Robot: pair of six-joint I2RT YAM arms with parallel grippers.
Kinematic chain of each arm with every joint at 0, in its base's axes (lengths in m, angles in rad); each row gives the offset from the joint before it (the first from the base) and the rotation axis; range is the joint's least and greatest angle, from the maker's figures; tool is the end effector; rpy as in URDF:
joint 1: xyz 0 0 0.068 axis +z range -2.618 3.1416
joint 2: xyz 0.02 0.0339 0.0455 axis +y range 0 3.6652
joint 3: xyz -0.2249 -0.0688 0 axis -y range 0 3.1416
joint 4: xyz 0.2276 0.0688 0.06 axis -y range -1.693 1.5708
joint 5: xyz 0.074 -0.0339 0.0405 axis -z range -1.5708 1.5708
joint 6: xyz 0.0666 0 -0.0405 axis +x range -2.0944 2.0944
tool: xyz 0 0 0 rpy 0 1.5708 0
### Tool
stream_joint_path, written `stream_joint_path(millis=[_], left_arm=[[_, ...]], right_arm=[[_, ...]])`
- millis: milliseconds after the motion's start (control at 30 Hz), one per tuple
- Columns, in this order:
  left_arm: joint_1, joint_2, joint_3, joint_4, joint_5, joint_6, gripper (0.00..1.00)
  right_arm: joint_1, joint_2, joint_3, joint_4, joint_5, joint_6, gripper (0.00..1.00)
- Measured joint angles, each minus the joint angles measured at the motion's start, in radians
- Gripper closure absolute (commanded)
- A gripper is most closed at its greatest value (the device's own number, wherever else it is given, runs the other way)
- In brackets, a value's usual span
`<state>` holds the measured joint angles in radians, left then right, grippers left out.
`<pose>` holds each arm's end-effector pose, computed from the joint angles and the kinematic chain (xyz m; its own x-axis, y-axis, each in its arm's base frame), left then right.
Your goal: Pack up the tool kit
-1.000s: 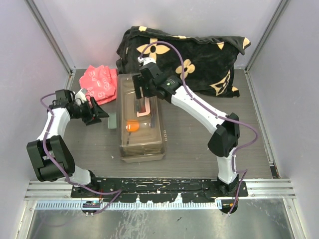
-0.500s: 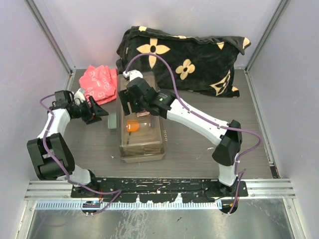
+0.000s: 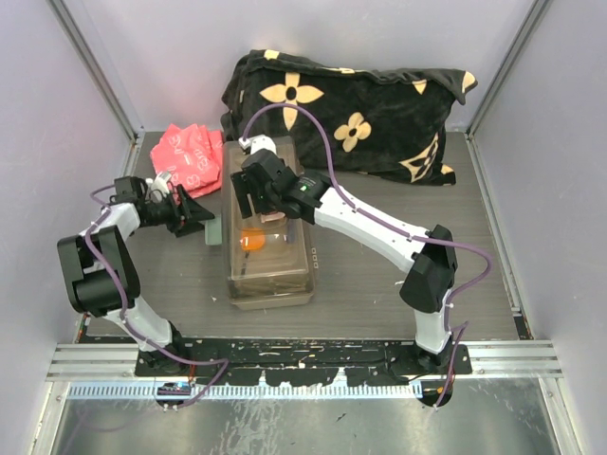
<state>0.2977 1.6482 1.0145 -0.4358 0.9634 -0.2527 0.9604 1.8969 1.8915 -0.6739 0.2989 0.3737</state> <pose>0.3126 0.0387 0.1531 -0.8642 -0.4144 -0.2853 -0.0064 0.5761 -0.8174 0.2609 0.3387 0.2988 -0.5732 -0.2108 -0.7919 -0.4753 0.8727 0.1118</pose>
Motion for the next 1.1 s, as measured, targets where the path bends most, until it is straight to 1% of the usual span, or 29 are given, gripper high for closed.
stream_joint_path(millis=[233, 400, 600, 700, 800, 900, 967, 1000, 1067, 1100], left_arm=[[-0.012, 0.127, -0.012, 0.010, 0.104, 0.015, 0.33], [-0.034, 0.132, -0.027, 0.012, 0.169, 0.046, 0.33], [-0.032, 0.132, -0.040, 0.008, 0.233, 0.080, 0.35], [-0.035, 0.132, -0.040, -0.023, 0.268, 0.117, 0.36], [-0.035, 0.132, -0.032, -0.106, 0.301, 0.197, 0.37], [-0.034, 0.132, -0.003, -0.239, 0.347, 0.311, 0.37], [-0.039, 0.140, 0.042, -0.381, 0.383, 0.454, 0.38], [-0.041, 0.156, 0.082, -0.486, 0.401, 0.566, 0.38], [-0.043, 0.217, 0.174, -0.738, 0.444, 0.846, 0.41], [-0.042, 0.251, 0.206, -0.821, 0.461, 0.948, 0.41]], right_arm=[[0.000, 0.003, 0.000, 0.005, -0.002, 0.002, 0.22], [0.000, 0.006, 0.000, 0.014, -0.001, 0.003, 0.22], [0.000, 0.006, 0.000, 0.014, -0.001, 0.003, 0.22], [0.000, 0.006, -0.001, 0.015, -0.001, 0.003, 0.22], [0.000, 0.006, -0.002, 0.015, -0.001, 0.003, 0.22], [0.000, 0.006, -0.004, 0.020, 0.000, 0.003, 0.22], [0.000, 0.006, -0.006, 0.024, 0.000, 0.003, 0.22], [0.000, 0.006, -0.007, 0.026, 0.000, 0.003, 0.22], [0.000, 0.006, -0.009, 0.032, 0.000, 0.003, 0.22], [0.000, 0.006, -0.010, 0.034, 0.000, 0.002, 0.22]])
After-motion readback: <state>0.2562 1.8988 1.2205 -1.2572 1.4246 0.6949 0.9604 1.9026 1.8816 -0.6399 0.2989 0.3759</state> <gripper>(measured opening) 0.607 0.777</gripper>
